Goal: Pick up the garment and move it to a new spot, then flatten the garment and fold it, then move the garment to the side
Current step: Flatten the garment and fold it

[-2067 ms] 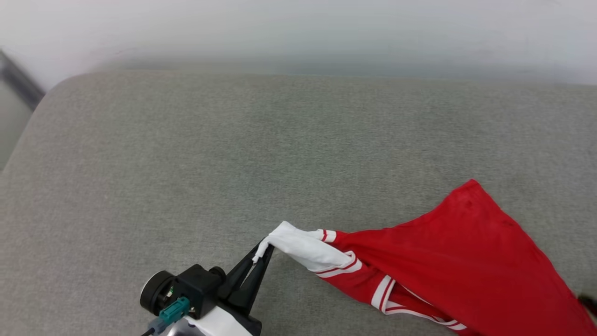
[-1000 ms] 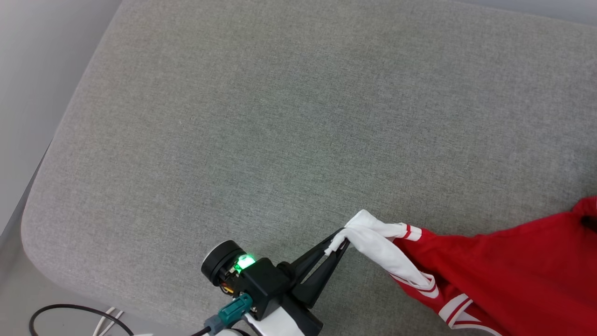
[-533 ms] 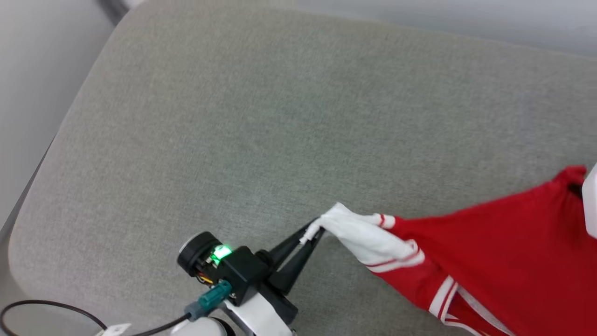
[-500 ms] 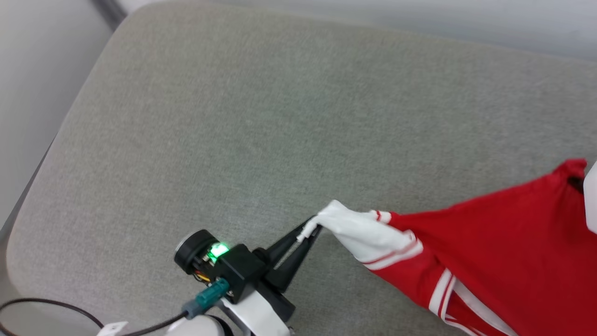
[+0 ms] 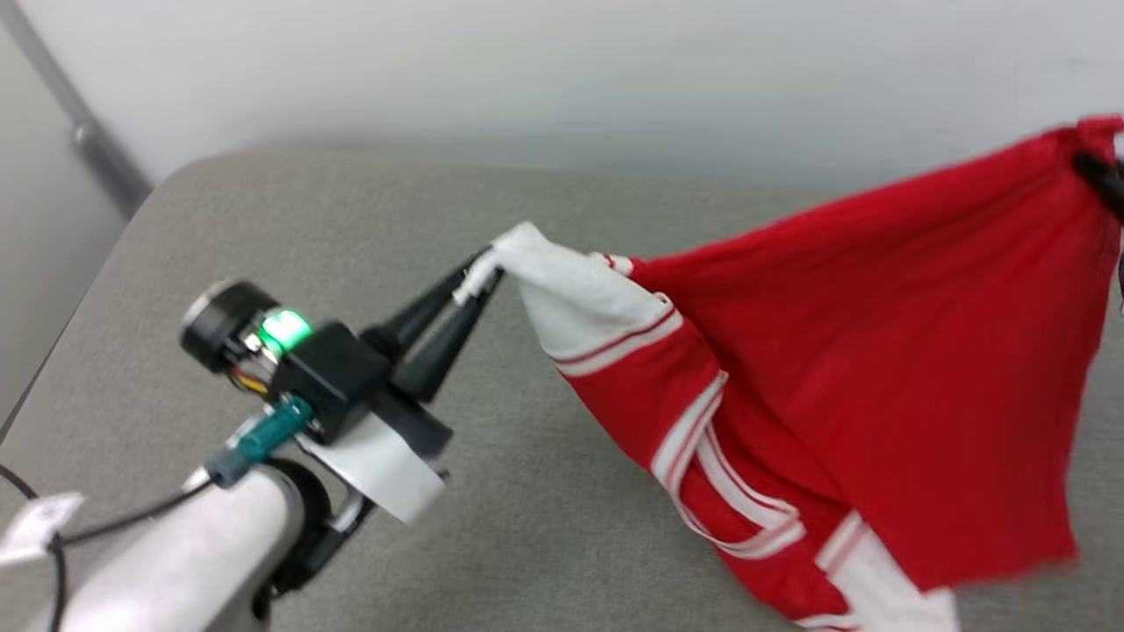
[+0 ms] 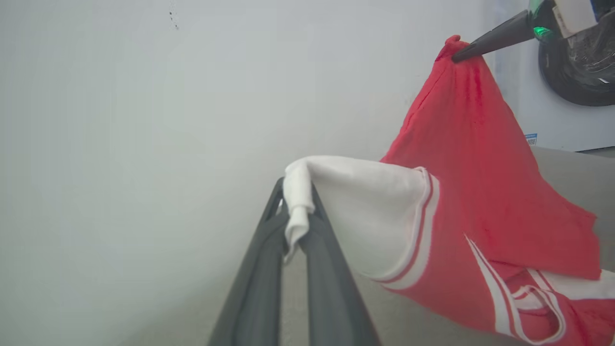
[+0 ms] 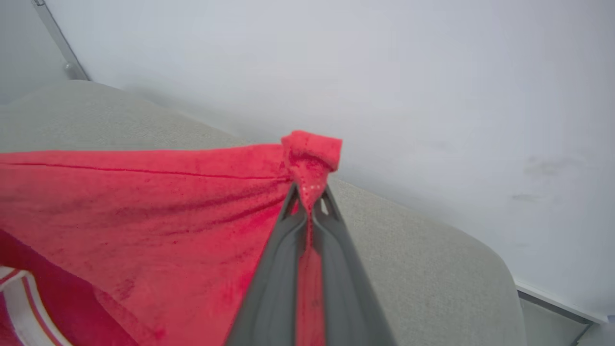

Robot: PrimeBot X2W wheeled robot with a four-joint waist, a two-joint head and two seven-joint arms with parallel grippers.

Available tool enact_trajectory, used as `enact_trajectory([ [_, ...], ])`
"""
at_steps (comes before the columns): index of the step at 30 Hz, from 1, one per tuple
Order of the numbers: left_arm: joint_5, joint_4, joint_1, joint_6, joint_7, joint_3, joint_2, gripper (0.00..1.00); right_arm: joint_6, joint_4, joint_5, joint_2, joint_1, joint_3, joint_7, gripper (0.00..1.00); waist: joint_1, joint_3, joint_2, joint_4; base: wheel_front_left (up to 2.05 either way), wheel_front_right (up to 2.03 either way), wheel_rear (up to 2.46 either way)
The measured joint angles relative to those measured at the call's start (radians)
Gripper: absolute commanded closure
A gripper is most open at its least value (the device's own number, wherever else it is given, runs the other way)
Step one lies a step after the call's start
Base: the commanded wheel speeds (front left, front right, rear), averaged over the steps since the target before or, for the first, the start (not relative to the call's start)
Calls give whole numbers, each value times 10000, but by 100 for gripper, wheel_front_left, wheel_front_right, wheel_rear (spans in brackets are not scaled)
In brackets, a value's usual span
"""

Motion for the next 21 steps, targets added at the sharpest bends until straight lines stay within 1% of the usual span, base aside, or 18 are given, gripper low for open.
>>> enact_trajectory([
  [2, -36, -125, -425, -104, 169, 165, 151, 100, 2, -351, 8, 21, -162, 13, -430, 100, 0, -232, 0, -215, 0, 0, 0],
  [8, -257, -360, -1825, -341, 387, 892, 272, 100, 0, -1166, 12, 50, -569, -107, -1049, 100, -1, -742, 0, -847, 0, 0, 0],
  [12, -483, -401, -2740, -439, 474, 1411, 322, 100, 0, -1618, 17, 134, -946, -359, -1218, 100, -1, -912, 0, -1249, 0, 0, 0],
  [18, -1220, -224, -3683, -606, 715, 2115, 384, 100, 0, -1921, 10, 495, -1432, -777, -1200, 100, -1, -977, 0, -1788, 0, 0, 0],
  [21, -1762, 17, -3876, -696, 963, 2337, 372, 100, 0, -1946, -125, 566, -1640, -895, -1168, 100, -1, -921, 0, -2004, 0, 0, 0],
])
